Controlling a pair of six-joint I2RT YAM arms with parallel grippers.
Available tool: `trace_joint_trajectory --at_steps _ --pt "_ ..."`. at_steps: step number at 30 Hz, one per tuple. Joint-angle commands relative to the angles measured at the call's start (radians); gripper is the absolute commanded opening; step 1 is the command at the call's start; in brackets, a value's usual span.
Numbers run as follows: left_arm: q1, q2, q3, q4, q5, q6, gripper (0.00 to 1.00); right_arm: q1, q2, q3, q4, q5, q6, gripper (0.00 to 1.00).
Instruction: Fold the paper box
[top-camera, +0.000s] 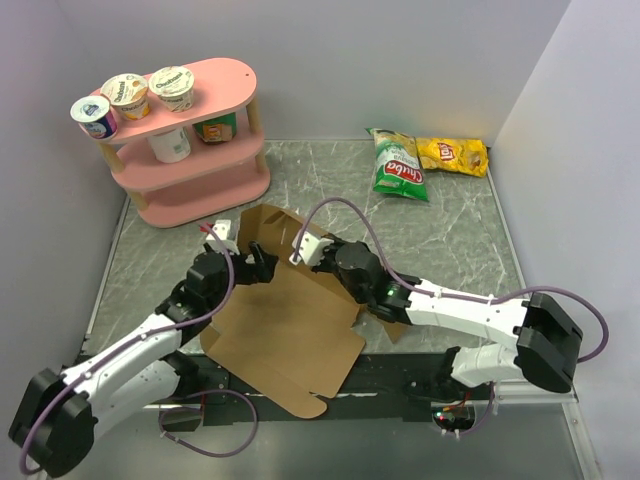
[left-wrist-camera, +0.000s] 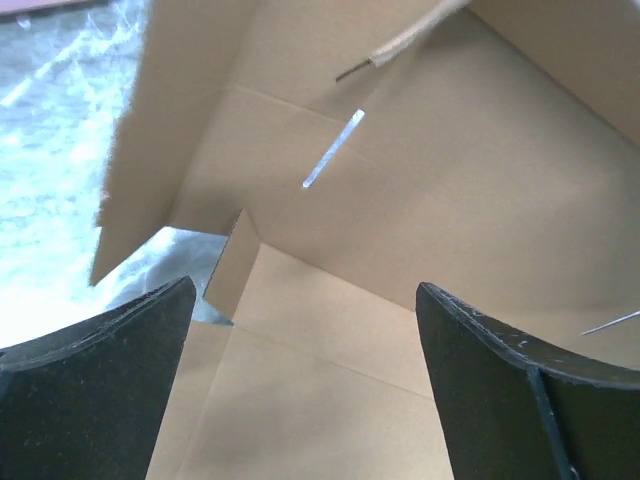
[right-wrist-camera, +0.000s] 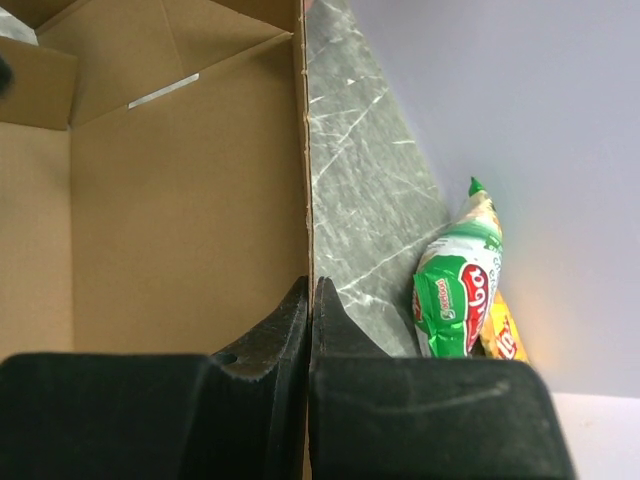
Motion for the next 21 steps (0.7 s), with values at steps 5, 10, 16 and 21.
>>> trace_joint_trajectory --at_steps 5,10,16,21 --pt "0.189 -0.104 0.218 -0.105 0.229 -0.068 0.96 -0.01 -0.078 -0.073 0.134 0.045 -0.08 0.0" --pt "0.36 -0.075 0.35 -0.083 0.4 -0.114 0.96 -0.008 -0.07 -0.09 0.153 0.068 -0.104 0.0" --pt "0.528 0.17 0.412 -0.004 0.558 -0.134 0.98 0.006 -0.067 -0.11 0.179 0.064 -0.137 0.0" --pt "0.529 0.319 0.378 0.147 0.543 -0.12 0.97 0.03 -0.067 -0.122 0.19 0.062 -0.153 0.0"
